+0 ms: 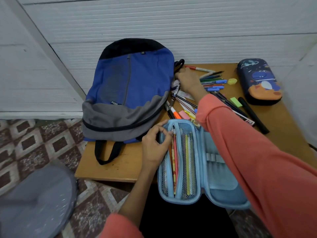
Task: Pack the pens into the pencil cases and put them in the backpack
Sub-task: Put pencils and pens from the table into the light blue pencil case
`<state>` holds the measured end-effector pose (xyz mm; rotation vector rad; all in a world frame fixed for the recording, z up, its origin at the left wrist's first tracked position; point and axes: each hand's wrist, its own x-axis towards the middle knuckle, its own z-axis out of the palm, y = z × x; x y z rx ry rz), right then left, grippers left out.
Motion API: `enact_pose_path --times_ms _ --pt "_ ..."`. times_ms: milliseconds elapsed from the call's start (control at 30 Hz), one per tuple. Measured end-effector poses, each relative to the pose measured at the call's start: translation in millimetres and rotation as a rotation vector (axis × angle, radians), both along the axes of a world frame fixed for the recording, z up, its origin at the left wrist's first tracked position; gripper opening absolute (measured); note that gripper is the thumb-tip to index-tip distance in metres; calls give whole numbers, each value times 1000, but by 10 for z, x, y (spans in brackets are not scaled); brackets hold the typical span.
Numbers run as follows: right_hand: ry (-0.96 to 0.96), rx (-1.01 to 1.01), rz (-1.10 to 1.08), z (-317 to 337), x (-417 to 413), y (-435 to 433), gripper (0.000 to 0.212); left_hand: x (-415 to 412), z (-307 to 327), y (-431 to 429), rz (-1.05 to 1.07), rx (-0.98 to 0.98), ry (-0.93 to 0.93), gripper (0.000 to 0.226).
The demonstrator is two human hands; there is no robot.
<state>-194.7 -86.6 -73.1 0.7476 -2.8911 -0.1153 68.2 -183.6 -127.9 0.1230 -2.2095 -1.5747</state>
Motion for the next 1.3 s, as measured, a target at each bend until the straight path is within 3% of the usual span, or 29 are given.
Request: enact_pose_path --times_ms 200,467,533,667,800,867,1067,1300 --pt "35 -62 28 55 76 99 35 -5 3 3 -2 -9 5 28" --pt "293 -385 55 215 340 402 20 -1 6 4 -6 -1 -7 27" --pt "280 -569 23 245 495 463 17 10 20 10 -9 -1 -6 26" --pt "74 -1169 35 348 979 471 22 24 46 11 -8 6 -7 22" --pt "-204 -1439 12 437 1558 455 61 28 39 9 -2 17 -5 27" --pt "-402 -1430 -4 392 1799 458 71 17 30 4 2 30 -8 28" --pt "-716 -1194 -87 186 2187 475 55 -11 2 -18 -25 54 -11 15" --pt "-794 -767 47 154 2327 546 58 -12 -1 -22 -42 58 -24 23"
